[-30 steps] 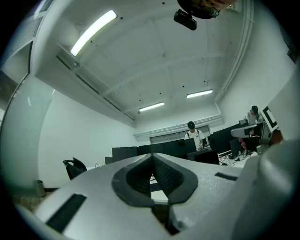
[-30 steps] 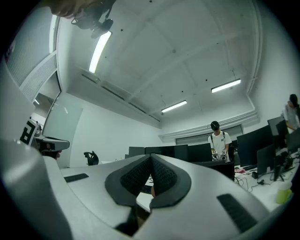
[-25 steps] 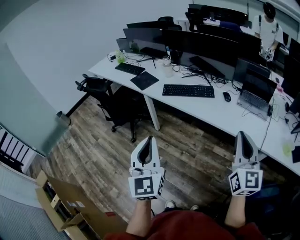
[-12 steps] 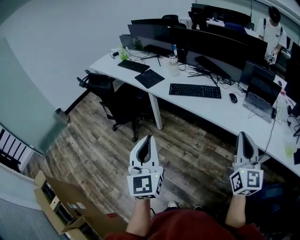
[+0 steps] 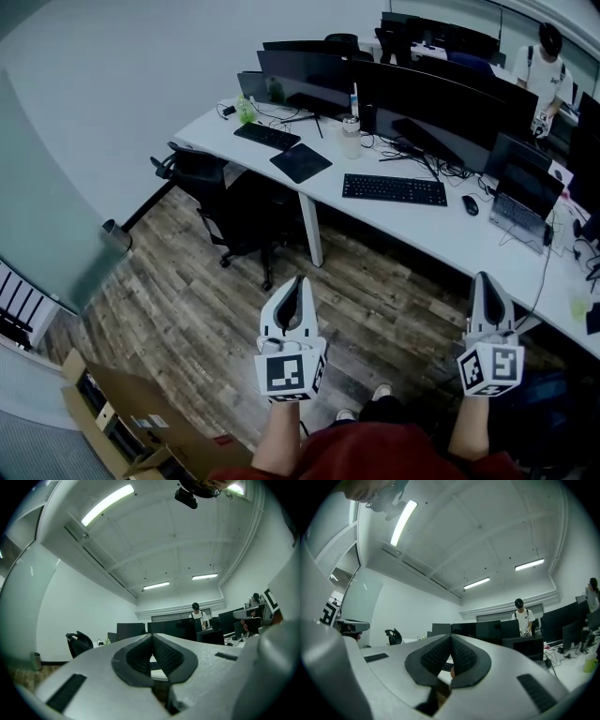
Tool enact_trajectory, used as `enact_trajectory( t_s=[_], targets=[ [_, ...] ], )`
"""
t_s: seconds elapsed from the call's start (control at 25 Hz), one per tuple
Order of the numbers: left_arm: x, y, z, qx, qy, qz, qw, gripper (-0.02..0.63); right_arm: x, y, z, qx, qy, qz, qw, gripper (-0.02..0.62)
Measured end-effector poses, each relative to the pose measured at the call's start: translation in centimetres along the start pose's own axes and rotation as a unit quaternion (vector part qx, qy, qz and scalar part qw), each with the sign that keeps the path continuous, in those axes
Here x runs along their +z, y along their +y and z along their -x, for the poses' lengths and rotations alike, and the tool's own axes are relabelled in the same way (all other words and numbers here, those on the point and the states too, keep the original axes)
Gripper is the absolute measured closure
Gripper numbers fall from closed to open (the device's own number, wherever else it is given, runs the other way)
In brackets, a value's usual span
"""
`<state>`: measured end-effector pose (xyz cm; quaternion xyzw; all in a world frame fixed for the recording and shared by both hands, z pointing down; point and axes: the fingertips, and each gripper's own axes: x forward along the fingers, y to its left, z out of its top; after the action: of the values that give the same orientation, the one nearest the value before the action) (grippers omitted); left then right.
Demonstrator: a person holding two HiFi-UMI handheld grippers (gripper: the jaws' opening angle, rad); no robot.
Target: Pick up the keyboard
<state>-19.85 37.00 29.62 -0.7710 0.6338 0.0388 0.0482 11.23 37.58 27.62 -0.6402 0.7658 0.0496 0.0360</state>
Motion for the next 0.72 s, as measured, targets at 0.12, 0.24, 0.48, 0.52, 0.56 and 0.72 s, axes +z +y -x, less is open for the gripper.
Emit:
enact_trajectory(
  t_s=[0.12,0.24,0.48,0.52,0.56,0.72],
  targets=[
    [-0.4,0.4,-1.0,0.0,0.0,0.003,1.0,0.6,-0.3,0.0,-1.2,0.002,0.001,0.001,1.0,0.597],
    [-0.9,1.0,-2.6,0.005,0.004,-0.002,1.0,0.6,-0.7,-0.2,-3.0,0.005,0.001,0.0,1.0,0.597],
    [-1.8,1.5,-7.9,0.007,0.019,-0.018,0.9996,0.6,-2.0,-2.3,-7.8,-0.003,0.0,-0.008,1.0,0.597],
    [-1.9,1.4,-9.1,0.006,0.02,-0.02,0.9996,0.6,-2.2,-2.8,-8.8,-0.006,-0.001,-0.01,1.0,0.597],
    [-2.0,1.4,-10.2,0.005,0.02,-0.022,0.9996,0.6,-2.4,-3.3,-9.7,-0.007,-0.002,-0.012,1.0,0.597],
    [-2.5,0.6,-14.9,-0.003,0.023,-0.026,0.9994,0.6,-3.7,-5.5,-13.4,-0.013,0.006,-0.019,1.0,0.597]
  ],
)
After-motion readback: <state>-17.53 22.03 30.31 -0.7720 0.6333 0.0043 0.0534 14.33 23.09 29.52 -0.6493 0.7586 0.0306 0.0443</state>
